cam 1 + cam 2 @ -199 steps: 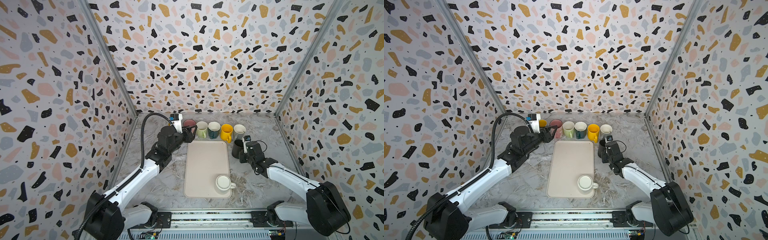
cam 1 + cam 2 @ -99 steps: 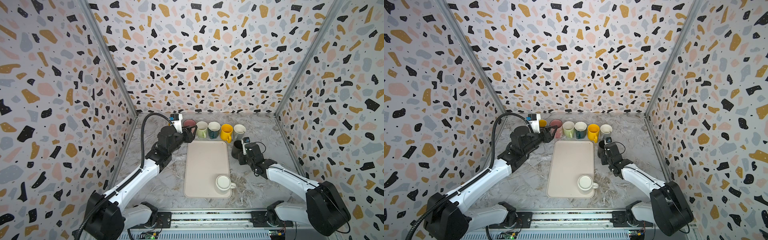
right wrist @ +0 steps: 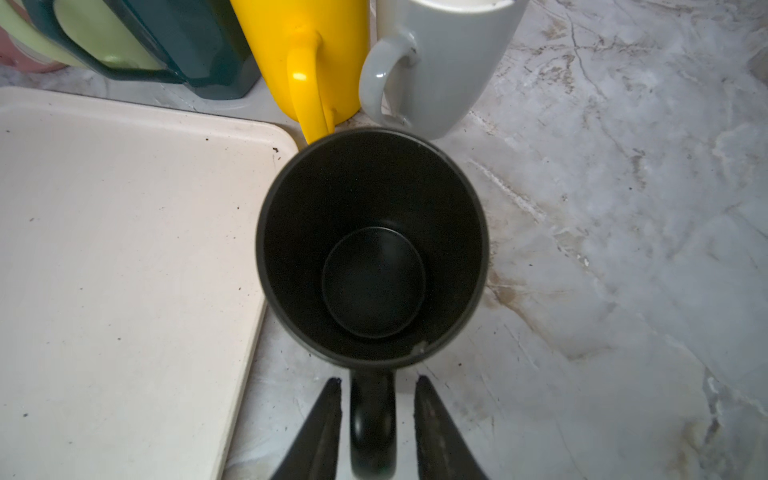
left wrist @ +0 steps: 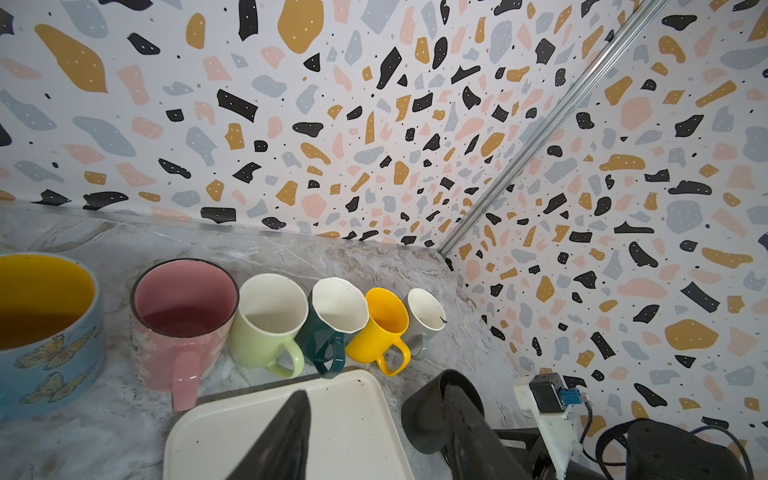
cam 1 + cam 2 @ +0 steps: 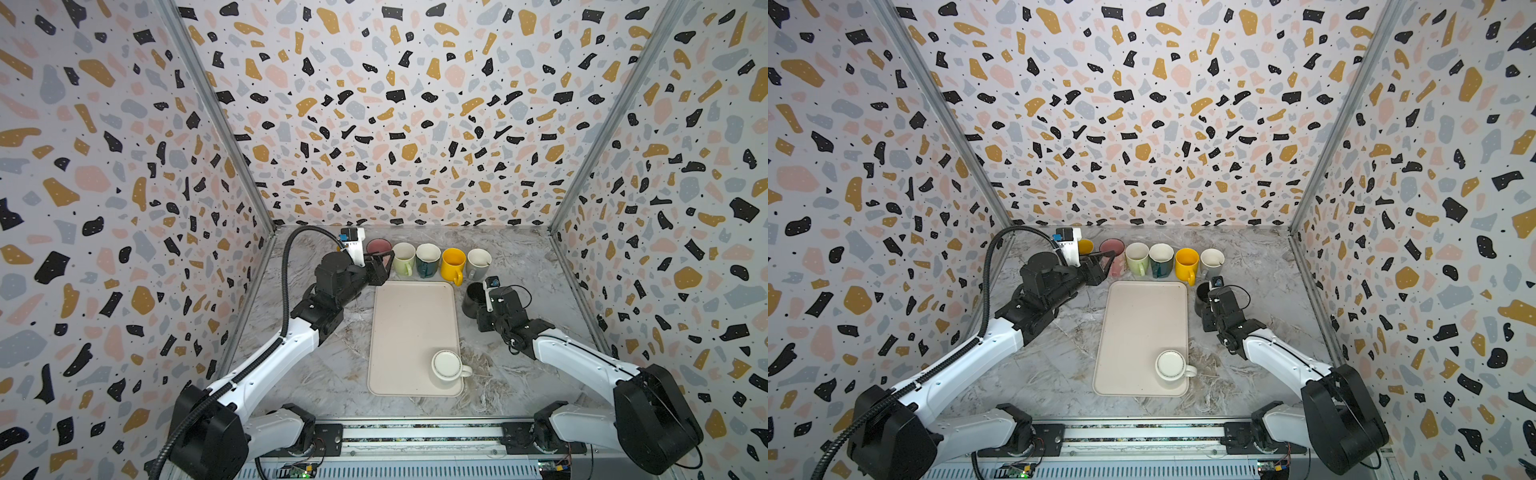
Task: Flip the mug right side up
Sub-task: 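Lower the black mug onto the table beside the grey mug and open the right gripper, then lift the right gripper away and move it toward the upside-down white mug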
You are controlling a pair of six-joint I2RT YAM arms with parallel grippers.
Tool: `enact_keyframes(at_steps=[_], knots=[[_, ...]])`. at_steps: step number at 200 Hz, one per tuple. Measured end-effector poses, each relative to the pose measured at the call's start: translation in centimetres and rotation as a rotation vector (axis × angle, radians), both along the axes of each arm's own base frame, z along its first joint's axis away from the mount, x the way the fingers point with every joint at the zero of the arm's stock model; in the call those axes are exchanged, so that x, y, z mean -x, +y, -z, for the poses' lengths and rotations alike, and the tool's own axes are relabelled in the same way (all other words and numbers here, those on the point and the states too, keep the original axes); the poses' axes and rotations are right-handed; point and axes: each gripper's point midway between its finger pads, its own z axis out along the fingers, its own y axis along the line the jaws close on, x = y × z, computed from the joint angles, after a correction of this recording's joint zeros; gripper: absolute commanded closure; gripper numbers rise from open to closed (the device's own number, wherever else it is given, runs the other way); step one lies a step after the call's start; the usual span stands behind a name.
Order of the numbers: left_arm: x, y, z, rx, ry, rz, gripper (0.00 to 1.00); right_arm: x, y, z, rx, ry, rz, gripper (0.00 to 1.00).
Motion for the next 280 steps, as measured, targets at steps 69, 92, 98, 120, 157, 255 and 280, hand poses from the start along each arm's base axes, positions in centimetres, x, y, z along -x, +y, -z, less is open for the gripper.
enact_keyframes(at_steps=[69,92,98,120,157,255,280], knots=[[0.5,0.9,0.4,-0.038,-0.003,-0.029,0.46,1.1,2.9,-6.9,-0.147,-0.022,-0.121,0.44],[0.6,1.6,0.6,-0.061,-0.001,-0.057,0.45,2.0,4.9,-9.0,-0.258,0.06,-0.167,0.49],[0.6,1.8,0.7,-0.067,-0.002,-0.067,0.45,2.3,5.4,-9.2,-0.289,0.094,-0.179,0.51],[1.0,2.7,1.1,-0.083,-0.003,-0.095,0.45,4.3,7.5,-8.2,-0.402,0.281,-0.222,0.58],[1.8,3.8,1.7,-0.115,-0.001,-0.129,0.44,8.9,8.6,-6.5,-0.532,0.568,-0.209,0.58],[2.4,5.2,2.0,-0.159,-0.004,-0.176,0.42,18.3,6.3,-3.3,-0.843,1.072,0.022,0.6],[3.0,5.9,2.4,-0.173,0.0,-0.195,0.41,19.3,6.0,-3.2,-0.892,1.147,0.08,0.6]])
